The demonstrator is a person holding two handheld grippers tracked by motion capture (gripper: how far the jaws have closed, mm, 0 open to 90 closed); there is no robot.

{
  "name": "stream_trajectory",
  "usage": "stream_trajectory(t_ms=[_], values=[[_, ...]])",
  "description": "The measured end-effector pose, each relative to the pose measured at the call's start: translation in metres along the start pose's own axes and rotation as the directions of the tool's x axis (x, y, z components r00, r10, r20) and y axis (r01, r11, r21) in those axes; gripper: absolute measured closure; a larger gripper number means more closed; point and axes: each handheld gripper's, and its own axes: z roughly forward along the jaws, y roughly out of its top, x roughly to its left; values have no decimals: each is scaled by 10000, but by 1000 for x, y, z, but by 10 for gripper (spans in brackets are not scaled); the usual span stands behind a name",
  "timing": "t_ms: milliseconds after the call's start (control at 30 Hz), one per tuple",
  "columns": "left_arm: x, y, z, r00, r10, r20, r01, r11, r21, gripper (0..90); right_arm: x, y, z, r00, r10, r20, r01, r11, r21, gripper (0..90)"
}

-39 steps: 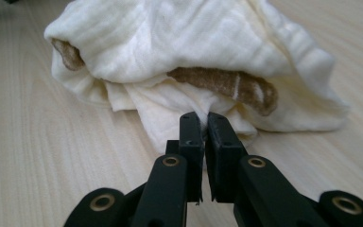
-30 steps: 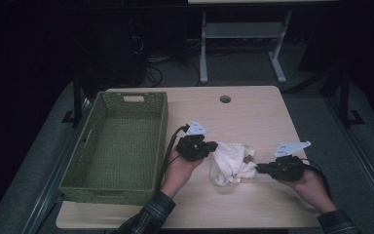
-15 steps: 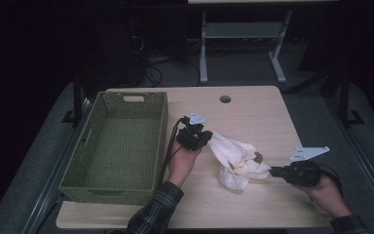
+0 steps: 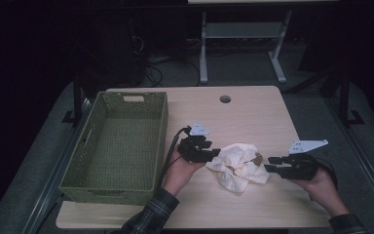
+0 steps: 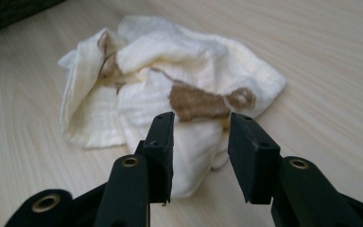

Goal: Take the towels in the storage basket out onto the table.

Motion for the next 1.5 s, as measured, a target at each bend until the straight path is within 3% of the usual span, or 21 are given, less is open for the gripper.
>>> stream_trajectory(t_ms=[67,233,333,567,733,900,1067,1333,1500], values=[[-2,-1,0,10000,3,60,-3,10000,-31,530,-2,4,1,9999,6,103,-5,10000,-95,621],[-13,-12,3,9975,444,545,-455,9988,181,512,-9,16,10,9991,32,427,-25,9999,-164,679],[-16,-15,7,9967,341,735,-356,9992,194,499,-15,22,15,9985,15,548,-2,9997,-228,694],[-27,-29,21,9909,749,1119,-825,9945,648,466,-40,33,36,9950,569,818,-577,9983,74,705],[-32,-30,28,9874,888,1313,-990,9924,728,460,-53,36,49,9929,841,845,-858,9962,169,704],[-33,-32,34,9855,977,1385,-1095,9907,802,457,-56,31,56,9924,905,829,-955,9937,587,687],[-33,-34,39,9863,810,1434,-934,9923,818,453,-55,30,61,9926,1005,689,-1048,9925,629,682],[-31,-39,48,9848,1041,1390,-1220,9844,1268,450,-58,29,69,9921,961,810,-1026,9915,800,666],[-30,-40,49,9863,903,1379,-1072,9868,1212,450,-58,27,74,9922,948,811,-1031,9892,1042,727]])
